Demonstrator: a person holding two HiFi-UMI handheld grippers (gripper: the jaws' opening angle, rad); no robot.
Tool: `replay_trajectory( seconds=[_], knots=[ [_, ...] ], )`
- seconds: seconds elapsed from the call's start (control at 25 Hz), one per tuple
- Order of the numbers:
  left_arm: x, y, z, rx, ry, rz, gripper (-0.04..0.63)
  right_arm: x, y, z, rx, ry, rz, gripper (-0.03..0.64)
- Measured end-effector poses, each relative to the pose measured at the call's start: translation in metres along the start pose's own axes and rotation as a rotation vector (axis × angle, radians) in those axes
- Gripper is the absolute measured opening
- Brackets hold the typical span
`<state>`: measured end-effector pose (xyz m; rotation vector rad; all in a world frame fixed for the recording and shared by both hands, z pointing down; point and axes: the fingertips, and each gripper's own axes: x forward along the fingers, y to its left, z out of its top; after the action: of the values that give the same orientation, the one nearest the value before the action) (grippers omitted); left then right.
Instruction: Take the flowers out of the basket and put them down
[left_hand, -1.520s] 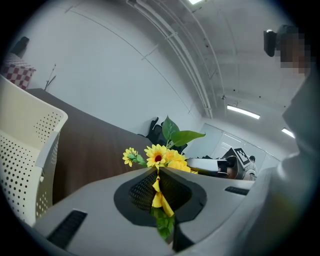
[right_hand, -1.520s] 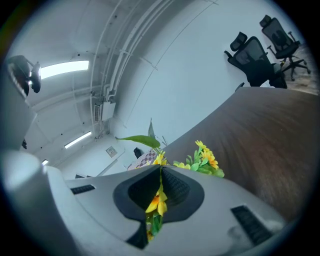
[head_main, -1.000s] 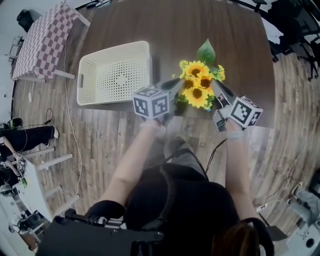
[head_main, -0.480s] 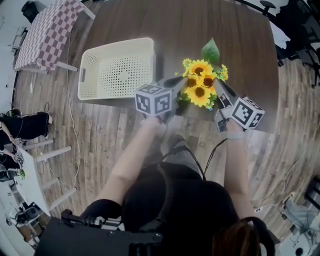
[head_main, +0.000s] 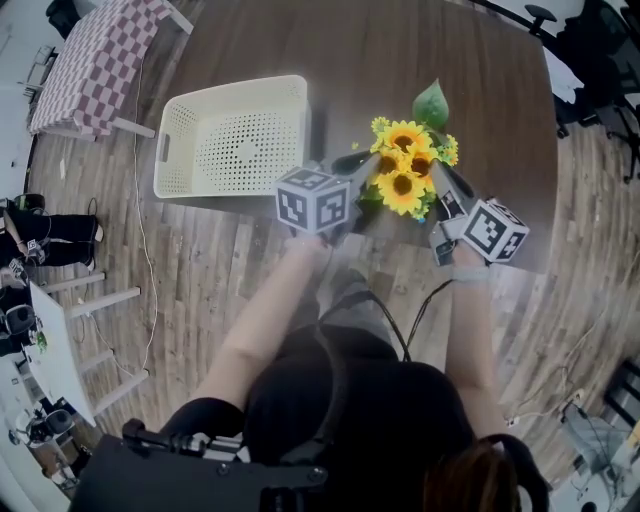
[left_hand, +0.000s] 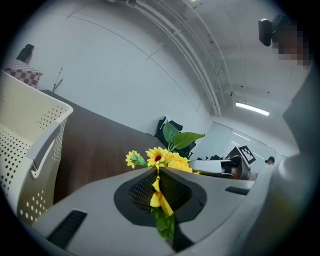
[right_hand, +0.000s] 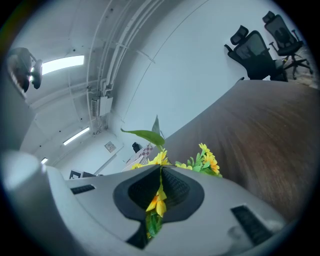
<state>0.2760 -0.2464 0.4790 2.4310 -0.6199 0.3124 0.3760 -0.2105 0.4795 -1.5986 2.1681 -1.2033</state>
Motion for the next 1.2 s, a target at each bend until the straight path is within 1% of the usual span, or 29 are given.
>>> replay_trajectory(
  seconds=[0.12,0.28,0.6,0.8,1.04,1.2],
  knots=[
    [0.0003,-0.0006,0.0001,0.013,-0.001,0.009,0.011,-0.0005,0.0013,-0.0002,0.002,-0.004,0.013,0.0],
    [0.0007,0.0015,0.0001,0.026,0.0,0.018,0.012,0.001,-0.001,-0.0003,0.006,-0.009,0.009,0.0],
    [0.0036,0.0056,0.0014,0.042,0.007,0.035,0.015,0.0064,-0.001,-0.0019,-0.029,-0.005,0.002,0.0],
    [0.0053,0.0063,0.0007,0.051,0.001,0.052,0.017,0.0071,-0.0029,-0.0038,-0.028,-0.008,0.001,0.0],
    [0.0058,0.0074,0.0016,0.071,0.004,0.06,0.026,0.0075,-0.0049,-0.0037,-0.047,-0.017,-0.013,0.003],
    [0.0068,0.0087,0.0031,0.085,0.009,0.065,0.044,0.0085,-0.0066,-0.0021,-0.06,-0.026,-0.029,0.008]
  ],
)
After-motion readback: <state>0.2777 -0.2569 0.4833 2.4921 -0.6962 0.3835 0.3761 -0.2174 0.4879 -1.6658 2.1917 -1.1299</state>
